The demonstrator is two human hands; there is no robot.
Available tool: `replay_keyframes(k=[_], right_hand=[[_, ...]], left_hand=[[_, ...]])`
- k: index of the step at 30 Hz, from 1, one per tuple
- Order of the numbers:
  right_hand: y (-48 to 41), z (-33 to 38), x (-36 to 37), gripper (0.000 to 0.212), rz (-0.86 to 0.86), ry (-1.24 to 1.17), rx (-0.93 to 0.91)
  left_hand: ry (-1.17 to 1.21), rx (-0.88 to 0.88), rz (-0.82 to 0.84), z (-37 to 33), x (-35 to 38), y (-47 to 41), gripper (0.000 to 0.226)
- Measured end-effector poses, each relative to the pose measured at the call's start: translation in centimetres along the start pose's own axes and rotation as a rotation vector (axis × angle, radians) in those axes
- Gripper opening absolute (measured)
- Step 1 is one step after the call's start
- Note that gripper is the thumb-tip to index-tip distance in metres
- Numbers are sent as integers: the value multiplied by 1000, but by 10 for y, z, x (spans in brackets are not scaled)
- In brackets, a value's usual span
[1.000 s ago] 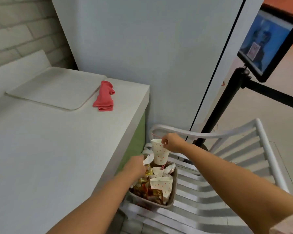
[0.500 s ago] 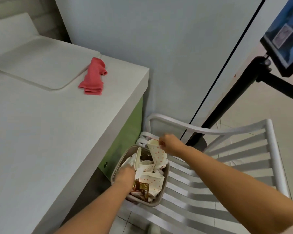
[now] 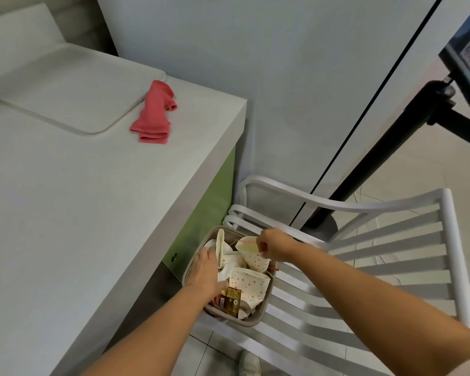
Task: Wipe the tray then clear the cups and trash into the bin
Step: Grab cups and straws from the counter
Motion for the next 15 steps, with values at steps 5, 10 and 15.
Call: replay_keyframes(k=[5,10,15], right_hand=[[3,-9,21,20,37,18,67],[7,-16,32,22,83,-54,156],[6,0,-2,39,-68,-281,118]], left_hand=[[42,8,-14,2,-10,7,96],[27,12,-42,5,-25,15,98],[-5,35,-71,3,-40,20,101]])
Point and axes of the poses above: each hand's wrist, its own y-axis away from the middle knuckle, its own x-axis out of the palm, z = x × y, the point moved 7 cm from there along -y, towards the middle knuckle, and after that the axes turned 2 degrees about -z, right-handed, at the moved point
